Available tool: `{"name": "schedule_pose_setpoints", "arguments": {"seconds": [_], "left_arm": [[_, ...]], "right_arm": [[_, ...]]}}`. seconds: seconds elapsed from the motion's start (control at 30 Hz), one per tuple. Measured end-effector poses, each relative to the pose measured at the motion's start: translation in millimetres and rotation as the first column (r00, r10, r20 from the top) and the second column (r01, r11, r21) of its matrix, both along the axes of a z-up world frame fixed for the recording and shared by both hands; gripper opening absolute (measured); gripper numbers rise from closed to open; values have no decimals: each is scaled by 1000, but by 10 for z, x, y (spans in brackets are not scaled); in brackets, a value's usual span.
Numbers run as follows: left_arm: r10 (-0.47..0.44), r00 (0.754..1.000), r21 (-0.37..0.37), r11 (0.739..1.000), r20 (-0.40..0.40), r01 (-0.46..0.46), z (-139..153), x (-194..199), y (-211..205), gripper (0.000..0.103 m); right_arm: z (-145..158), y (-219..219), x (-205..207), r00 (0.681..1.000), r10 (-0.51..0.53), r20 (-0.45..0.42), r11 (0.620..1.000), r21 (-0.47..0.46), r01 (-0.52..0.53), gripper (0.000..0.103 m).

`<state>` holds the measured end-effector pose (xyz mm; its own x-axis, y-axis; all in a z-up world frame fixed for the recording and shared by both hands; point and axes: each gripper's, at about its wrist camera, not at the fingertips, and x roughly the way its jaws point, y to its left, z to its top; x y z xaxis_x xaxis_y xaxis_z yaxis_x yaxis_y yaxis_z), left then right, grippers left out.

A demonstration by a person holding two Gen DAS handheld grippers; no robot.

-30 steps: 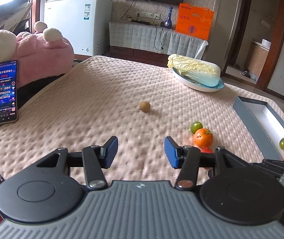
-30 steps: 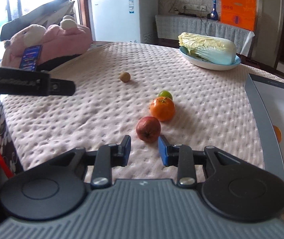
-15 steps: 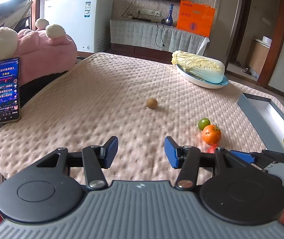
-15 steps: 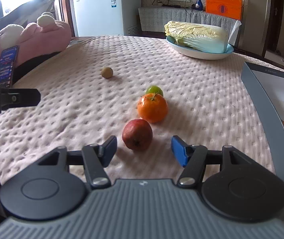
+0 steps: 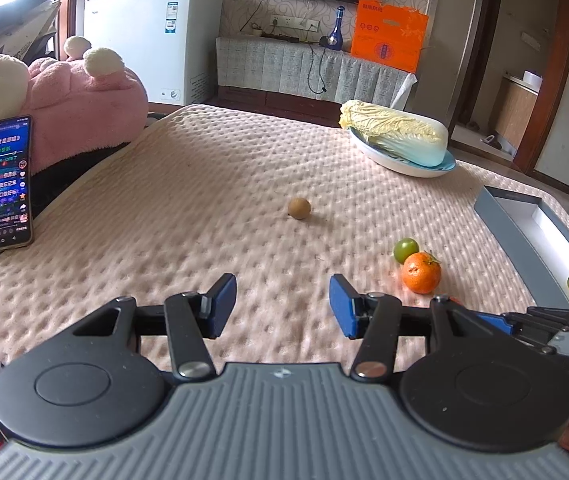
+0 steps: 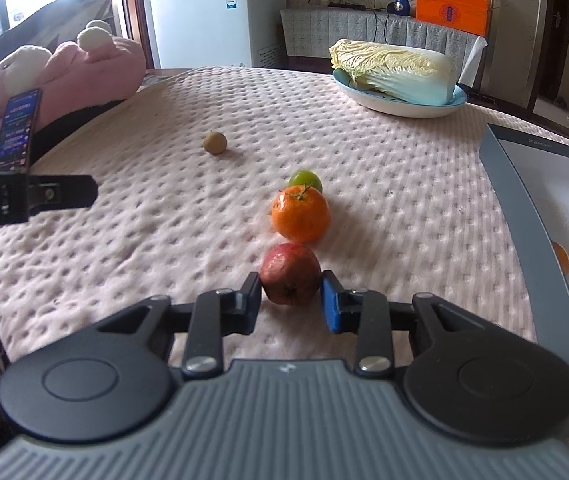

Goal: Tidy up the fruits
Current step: 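Grasp the red apple on the blanket with the right tool, then grasp the leafy mandarin with the left tool while the right tool holds the apple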

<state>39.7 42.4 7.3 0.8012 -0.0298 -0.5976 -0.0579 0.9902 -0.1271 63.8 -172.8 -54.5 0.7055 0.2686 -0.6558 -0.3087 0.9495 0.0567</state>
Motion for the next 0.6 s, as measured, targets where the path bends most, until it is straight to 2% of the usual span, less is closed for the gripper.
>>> {"name": "schedule_pose_setpoints", "arguments": {"seconds": [0.23, 0.6], "left_arm": [[-41, 999, 29, 999, 8, 41, 7, 57, -180, 58], [-103, 995, 50, 993, 4, 103, -9, 160, -545, 58]], "right_arm": [[100, -210, -197, 1000, 29, 6, 999, -24, -29, 35], [329, -643, -458, 999, 12, 47, 1000, 6, -12, 35]]}}
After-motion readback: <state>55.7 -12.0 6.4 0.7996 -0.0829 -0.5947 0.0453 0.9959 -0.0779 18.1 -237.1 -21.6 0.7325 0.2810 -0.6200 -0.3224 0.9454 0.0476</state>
